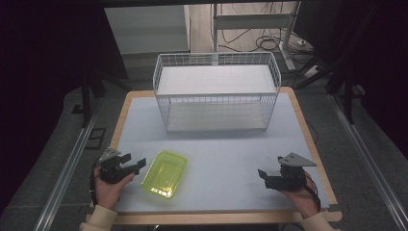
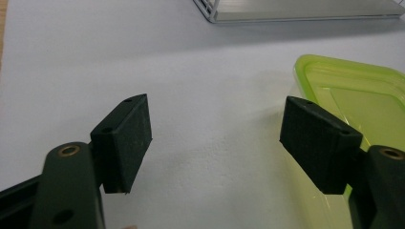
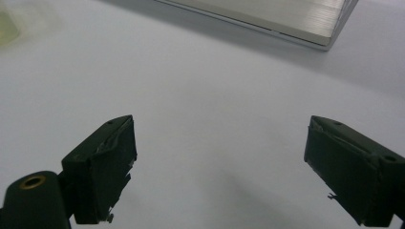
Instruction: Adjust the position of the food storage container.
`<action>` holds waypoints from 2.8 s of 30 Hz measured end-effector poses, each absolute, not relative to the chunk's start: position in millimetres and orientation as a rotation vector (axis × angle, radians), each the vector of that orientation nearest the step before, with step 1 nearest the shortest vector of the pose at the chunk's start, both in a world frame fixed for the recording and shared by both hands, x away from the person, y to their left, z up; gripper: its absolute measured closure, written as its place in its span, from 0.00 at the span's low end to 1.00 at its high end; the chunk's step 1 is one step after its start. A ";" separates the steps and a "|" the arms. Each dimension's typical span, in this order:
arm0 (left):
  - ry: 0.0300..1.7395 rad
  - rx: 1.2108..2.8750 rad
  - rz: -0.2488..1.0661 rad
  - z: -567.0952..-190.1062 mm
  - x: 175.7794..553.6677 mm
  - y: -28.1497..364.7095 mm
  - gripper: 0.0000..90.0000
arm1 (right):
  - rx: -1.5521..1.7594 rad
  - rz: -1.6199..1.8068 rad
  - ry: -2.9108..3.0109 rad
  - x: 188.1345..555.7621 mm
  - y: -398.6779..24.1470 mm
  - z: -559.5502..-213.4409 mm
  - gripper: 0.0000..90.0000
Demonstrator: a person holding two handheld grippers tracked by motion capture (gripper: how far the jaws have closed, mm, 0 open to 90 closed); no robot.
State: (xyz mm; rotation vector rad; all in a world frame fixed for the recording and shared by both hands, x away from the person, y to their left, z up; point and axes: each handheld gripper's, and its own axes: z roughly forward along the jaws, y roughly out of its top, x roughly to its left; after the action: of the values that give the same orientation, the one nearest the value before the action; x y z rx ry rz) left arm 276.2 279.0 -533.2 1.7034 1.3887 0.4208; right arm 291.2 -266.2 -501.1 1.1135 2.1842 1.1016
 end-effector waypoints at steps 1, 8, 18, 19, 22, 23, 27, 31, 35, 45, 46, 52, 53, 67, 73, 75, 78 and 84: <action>1.389 1.703 0.421 -533.2 276.2 279.0 0.29 | 1.114 1.102 2.184 291.2 -266.2 -501.1 0.12; 1.389 1.690 0.422 -532.1 275.1 282.2 0.29 | 1.116 1.087 2.179 290.0 -266.6 -501.8 0.12; 1.352 1.654 0.376 -523.1 265.3 294.8 0.45 | 1.105 1.085 2.172 291.3 -263.1 -499.4 0.13; 1.352 1.654 0.376 -523.1 265.3 294.8 0.50 | 1.111 1.083 2.174 291.1 -263.3 -499.7 0.13; 1.349 1.683 0.376 -518.3 266.6 297.7 0.69 | 1.106 1.080 2.170 290.0 -265.7 -499.2 0.14; 1.350 1.691 0.370 -517.4 267.1 296.8 0.75 | 1.105 1.078 2.165 289.1 -266.5 -498.8 0.15; 1.318 1.739 0.317 -512.4 267.3 293.2 0.97 | 1.117 1.061 2.145 287.2 -269.0 -497.3 0.15; 1.284 1.771 0.307 -509.5 257.9 291.1 1.00 | 1.117 1.062 2.143 286.9 -269.9 -496.7 0.15; 1.279 1.797 0.280 -514.0 246.4 293.5 1.00 | 1.102 1.053 2.164 285.9 -266.5 -499.4 0.15; 1.286 1.844 0.195 -529.5 234.2 296.1 1.00 | 1.058 1.007 2.177 284.9 -260.8 -501.5 0.15; 1.286 1.844 0.195 -529.5 234.2 296.1 1.00 | 1.058 1.007 2.177 284.9 -260.8 -501.5 0.15; 1.247 1.900 0.136 -533.7 230.4 288.4 1.00 | 1.034 1.002 2.165 283.7 -259.4 -500.7 0.15; 1.242 1.907 0.128 -534.4 230.7 287.4 1.00 | 1.032 1.000 2.166 283.7 -259.3 -501.0 0.15; 1.181 1.956 0.037 -535.9 231.4 272.1 1.00 | 1.016 0.983 2.158 284.0 -260.5 -501.6 0.15; 1.150 1.972 0.011 -535.5 231.0 262.3 1.00 | 1.017 0.982 2.155 283.9 -261.1 -500.8 0.15; 1.144 1.976 0.007 -535.4 230.8 260.2 1.00 | 1.019 0.983 2.150 284.0 -261.5 -500.3 0.15; 1.113 1.999 -0.003 -534.2 229.3 249.9 1.00 | 1.033 0.987 2.140 284.4 -264.7 -499.5 0.15; 1.083 2.016 -0.022 -533.6 227.9 236.8 1.00 | 1.030 0.988 2.140 284.4 -264.4 -499.2 0.15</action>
State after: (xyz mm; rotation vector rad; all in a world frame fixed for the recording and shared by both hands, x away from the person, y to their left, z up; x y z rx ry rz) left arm 227.9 236.8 -533.6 2.0161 1.0831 -0.0216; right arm 284.4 -264.4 -499.2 1.0300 2.1402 0.9884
